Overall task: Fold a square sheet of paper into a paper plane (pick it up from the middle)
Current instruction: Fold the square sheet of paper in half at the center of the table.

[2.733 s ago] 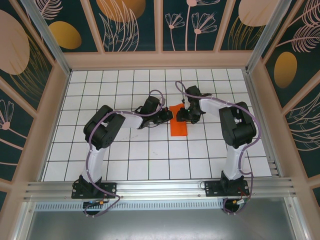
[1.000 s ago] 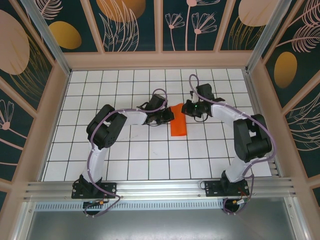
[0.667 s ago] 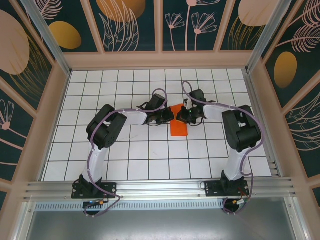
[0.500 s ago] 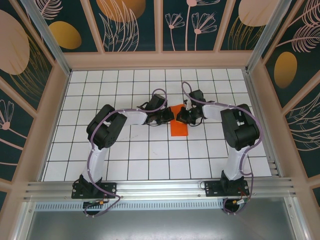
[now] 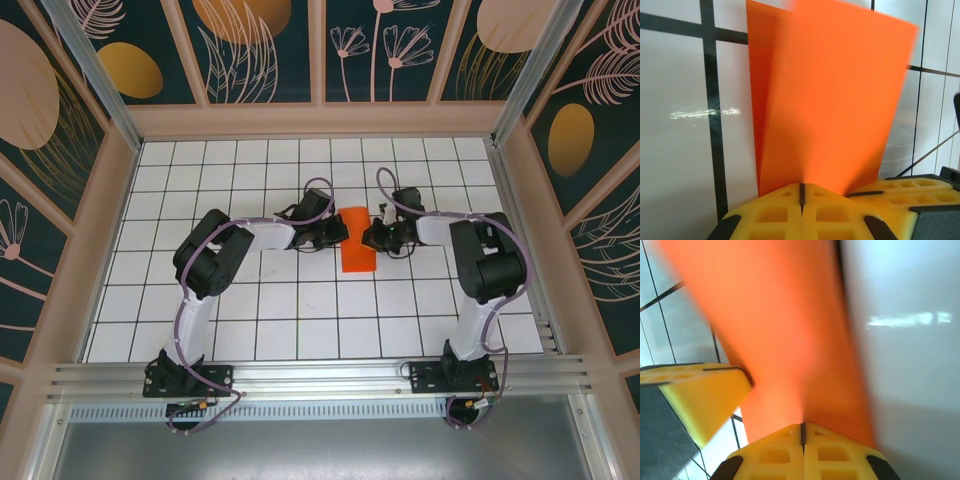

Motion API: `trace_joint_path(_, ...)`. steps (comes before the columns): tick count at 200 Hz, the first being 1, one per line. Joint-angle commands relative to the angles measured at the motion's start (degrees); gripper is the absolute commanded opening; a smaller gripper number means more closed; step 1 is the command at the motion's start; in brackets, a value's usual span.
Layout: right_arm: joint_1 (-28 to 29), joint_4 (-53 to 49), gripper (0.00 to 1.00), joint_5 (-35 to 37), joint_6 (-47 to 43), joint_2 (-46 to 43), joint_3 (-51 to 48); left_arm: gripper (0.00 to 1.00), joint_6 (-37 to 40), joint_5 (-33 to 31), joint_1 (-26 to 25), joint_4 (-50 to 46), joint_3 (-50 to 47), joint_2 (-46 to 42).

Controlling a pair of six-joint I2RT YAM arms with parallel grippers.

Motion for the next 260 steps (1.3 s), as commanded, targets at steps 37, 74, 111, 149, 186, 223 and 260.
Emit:
trace_joint_path(37, -5.47, -3.32, 0.00, 4.14, 0.29, -6.92, -9.43, 0.00, 0.54, -7.31, 0.28, -12.25, -3.37, 5.98)
trace_joint_path(74, -4.39, -0.70, 0.00, 2.65, 1.07, -12.92, -5.73, 0.00, 0.84, -6.88, 0.28, -11.93, -3.11, 5.98)
trace_joint_path(111, 0.65, 0.30, 0.00, 0.87, 0.65, -5.77, 2.20, 0.00, 1.21, -6.52, 0.30, -12.00, -2.93, 5.90)
trace_joint_path(149, 2.21, 2.56, 0.00, -0.73, 1.10, 2.18, 6.40, 0.00, 1.44, -6.53, 0.30, -12.21, -2.93, 5.90)
trace_joint_path(186, 0.45, 2.87, 0.00, 1.67, 1.34, 5.23, 5.29, 0.00, 1.10, -6.74, 0.27, -12.61, -3.19, 5.92)
trace_joint_path(223, -4.57, 3.56, 0.00, 4.63, 1.39, 3.29, -0.20, 0.00, 0.87, -6.88, 0.25, -12.70, -3.63, 5.90)
trace_joint_path(260, -8.20, 3.05, 0.00, 5.98, 0.82, 0.58, -0.57, 0.00, 1.09, -6.70, 0.24, -12.69, -3.39, 6.16)
